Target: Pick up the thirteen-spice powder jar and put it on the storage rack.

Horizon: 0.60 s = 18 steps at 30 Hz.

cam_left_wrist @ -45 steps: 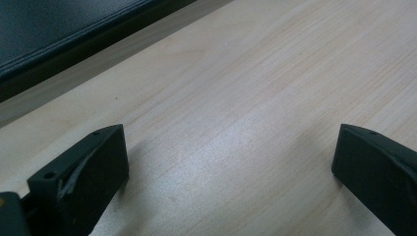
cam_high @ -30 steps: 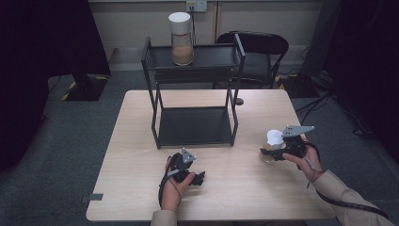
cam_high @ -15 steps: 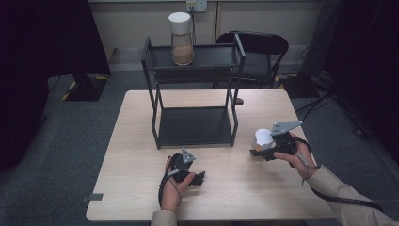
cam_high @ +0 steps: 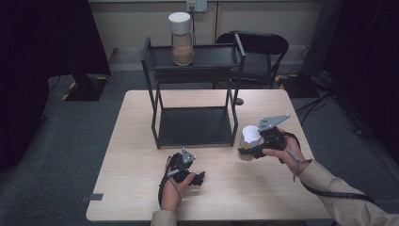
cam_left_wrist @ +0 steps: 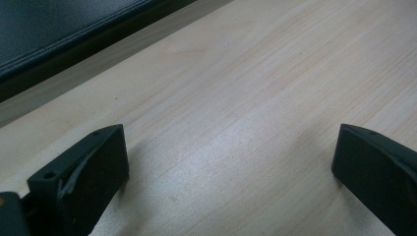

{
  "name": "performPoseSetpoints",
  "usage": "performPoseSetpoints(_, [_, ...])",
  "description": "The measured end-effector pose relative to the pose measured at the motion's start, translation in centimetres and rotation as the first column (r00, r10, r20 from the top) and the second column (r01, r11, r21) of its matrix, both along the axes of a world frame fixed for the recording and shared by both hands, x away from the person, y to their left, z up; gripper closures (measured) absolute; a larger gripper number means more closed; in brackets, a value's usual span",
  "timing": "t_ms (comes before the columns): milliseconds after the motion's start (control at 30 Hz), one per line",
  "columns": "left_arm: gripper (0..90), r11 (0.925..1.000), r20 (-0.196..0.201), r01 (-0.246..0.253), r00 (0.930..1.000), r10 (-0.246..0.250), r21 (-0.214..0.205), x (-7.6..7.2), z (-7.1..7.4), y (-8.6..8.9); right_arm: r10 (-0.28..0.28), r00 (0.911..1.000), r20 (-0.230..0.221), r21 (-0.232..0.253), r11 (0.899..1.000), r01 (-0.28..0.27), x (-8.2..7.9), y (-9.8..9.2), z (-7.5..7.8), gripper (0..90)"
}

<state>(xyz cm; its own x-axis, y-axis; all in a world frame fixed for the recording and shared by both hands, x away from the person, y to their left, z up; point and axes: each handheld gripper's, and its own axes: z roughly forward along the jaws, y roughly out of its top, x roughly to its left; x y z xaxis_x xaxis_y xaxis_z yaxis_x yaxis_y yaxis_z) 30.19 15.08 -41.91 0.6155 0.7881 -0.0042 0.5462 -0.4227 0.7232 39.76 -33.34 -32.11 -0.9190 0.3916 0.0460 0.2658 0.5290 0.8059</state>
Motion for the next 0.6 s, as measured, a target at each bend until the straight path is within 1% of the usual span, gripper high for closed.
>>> performPoseSetpoints(33, [0.0, 1.0, 0.0, 0.0, 1.0, 0.0, 0.0, 0.0, 0.0, 0.0, 0.0, 1.0, 0.0, 0.0, 1.0, 0.0, 0.0, 0.0, 0.0, 29.8])
performPoseSetpoints(100, [0.0, 1.0, 0.0, 0.0, 1.0, 0.0, 0.0, 0.0, 0.0, 0.0, 0.014, 0.9999, -0.001, -0.011, 1.0, -0.014, 0.2, 0.7, 0.7, 29.8])
performPoseSetpoints(333, [0.0, 1.0, 0.0, 0.0, 1.0, 0.0, 0.0, 0.0, 0.0, 0.0, 0.036, 0.9994, -0.001, -0.017, 0.999, -0.036, 0.8, 1.8, 1.7, 29.8])
performPoseSetpoints(500, [0.0, 1.0, 0.0, 0.0, 1.0, 0.0, 0.0, 0.0, 0.0, 0.0, 0.062, 0.9981, -0.005, -0.031, 0.998, -0.062, 1.2, 3.1, 3.0, 29.8])
performPoseSetpoints(533, [0.0, 1.0, 0.0, 0.0, 1.0, 0.0, 0.0, 0.0, 0.0, 0.0, 0.062, 0.9981, -0.005, -0.031, 0.998, -0.062, 1.2, 3.1, 3.0, 29.8])
performPoseSetpoints(600, [0.0, 1.0, 0.0, 0.0, 1.0, 0.0, 0.0, 0.0, 0.0, 0.0, 0.072, 0.9973, -0.008, -0.027, 0.997, -0.073, 1.5, 3.7, 3.6, 29.8])
